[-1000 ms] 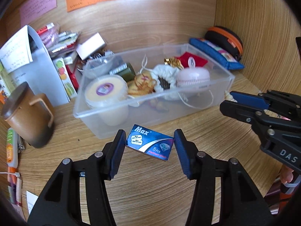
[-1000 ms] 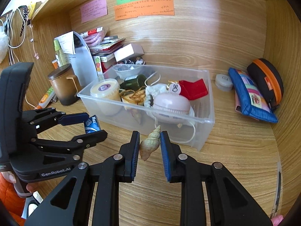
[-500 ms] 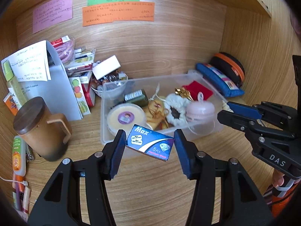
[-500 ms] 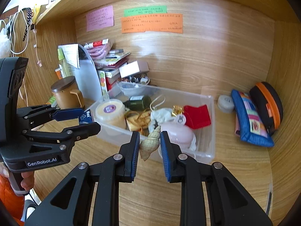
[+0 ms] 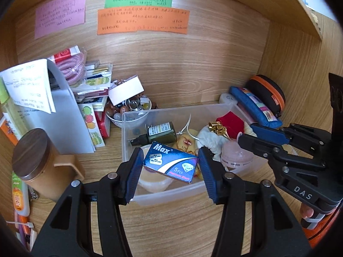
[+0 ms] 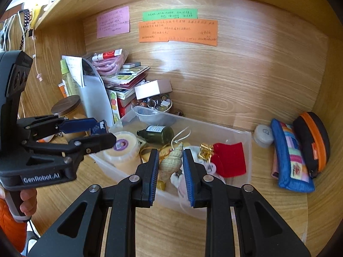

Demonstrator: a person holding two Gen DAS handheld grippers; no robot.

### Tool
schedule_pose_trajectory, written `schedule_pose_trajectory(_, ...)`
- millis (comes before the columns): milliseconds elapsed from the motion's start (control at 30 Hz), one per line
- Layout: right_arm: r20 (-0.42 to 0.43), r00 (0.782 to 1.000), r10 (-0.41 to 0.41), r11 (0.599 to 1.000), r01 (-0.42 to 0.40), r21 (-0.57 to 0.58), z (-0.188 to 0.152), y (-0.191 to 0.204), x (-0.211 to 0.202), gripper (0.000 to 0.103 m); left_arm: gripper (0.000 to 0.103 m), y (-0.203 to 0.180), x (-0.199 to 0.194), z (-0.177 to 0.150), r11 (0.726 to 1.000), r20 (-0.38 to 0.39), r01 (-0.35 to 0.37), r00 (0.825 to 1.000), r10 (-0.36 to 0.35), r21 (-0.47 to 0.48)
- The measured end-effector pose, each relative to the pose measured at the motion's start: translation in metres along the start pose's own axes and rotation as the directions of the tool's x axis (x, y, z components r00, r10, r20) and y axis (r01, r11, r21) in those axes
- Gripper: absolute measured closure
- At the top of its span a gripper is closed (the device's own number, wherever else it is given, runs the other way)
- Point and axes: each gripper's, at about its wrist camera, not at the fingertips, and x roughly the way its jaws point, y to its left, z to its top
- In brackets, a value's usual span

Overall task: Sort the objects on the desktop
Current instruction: 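Carry the seashell and Max box over the bin and lower them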

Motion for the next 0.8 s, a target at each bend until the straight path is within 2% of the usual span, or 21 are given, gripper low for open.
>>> schedule_pose_trajectory(200, -0.046, 0.999, 0.017, 1.0, -0.017, 0.003, 0.011, -0.013, 0.029, 0.083, 0.051, 0.0, 0.027, 0.009, 1.0, -0.044, -0.003, 0.999, 0.003, 0.002)
schedule_pose_trajectory(433, -0.101, 0.995, 0.01, 1.0, -0.009, 0.004, 0.008, -0.027, 0.058, 0.083, 0.051, -0.005, 0.063, 0.02, 0.999, -0.095, -0.02, 0.995, 0.022, 0.026)
schedule_pose_trajectory(800, -0.106, 0.994, 0.007, 1.0, -0.006, 0.008, 0.005, -0.038, 0.078, 0.082, 0.051, -0.007, 0.096, 0.023, 0.999, -0.142, -0.022, 0.99, 0.025, 0.024)
